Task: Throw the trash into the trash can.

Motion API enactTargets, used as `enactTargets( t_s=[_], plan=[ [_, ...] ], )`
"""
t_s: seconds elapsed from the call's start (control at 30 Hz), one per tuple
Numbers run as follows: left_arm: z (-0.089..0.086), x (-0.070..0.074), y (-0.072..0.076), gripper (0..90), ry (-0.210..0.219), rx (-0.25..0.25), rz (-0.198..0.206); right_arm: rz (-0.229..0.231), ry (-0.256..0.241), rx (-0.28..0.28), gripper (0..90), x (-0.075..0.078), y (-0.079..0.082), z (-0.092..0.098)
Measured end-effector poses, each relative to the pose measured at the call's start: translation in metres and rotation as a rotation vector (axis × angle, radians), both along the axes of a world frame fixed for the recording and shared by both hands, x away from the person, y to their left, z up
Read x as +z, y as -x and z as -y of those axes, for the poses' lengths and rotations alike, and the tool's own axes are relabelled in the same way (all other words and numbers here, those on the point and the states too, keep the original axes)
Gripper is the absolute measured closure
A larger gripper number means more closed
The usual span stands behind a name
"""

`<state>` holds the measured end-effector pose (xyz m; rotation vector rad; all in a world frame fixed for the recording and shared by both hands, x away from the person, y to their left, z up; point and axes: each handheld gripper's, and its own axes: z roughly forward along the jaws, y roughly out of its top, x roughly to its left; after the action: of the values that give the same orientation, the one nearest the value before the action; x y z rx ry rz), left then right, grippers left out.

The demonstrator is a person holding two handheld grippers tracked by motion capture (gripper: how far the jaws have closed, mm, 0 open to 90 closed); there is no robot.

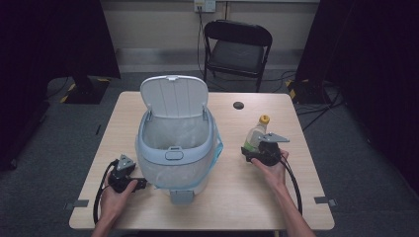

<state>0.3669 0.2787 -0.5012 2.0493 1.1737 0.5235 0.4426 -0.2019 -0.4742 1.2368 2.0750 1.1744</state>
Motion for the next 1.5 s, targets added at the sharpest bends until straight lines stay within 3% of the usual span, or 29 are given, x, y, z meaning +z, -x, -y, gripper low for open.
enactTargets(
  t_s=[0.47,0.9,1.5],
  plan=[
    [0.0,0.0,0.0,19.9,0.0,0.0,0.0,0.039,-0.064,0.01,27.5,0.025,0.015,0.003],
    [0.0,0.0,0.0,19.9,0.0,0.0,0.0,0.054,-0.088,0.024,27.6,0.043,0.027,0.0],
    [0.0,0.0,0.0,19.9,0.0,0.0,0.0,0.133,-0.153,0.068,27.6,0.082,0.045,-0.006]
  ],
)
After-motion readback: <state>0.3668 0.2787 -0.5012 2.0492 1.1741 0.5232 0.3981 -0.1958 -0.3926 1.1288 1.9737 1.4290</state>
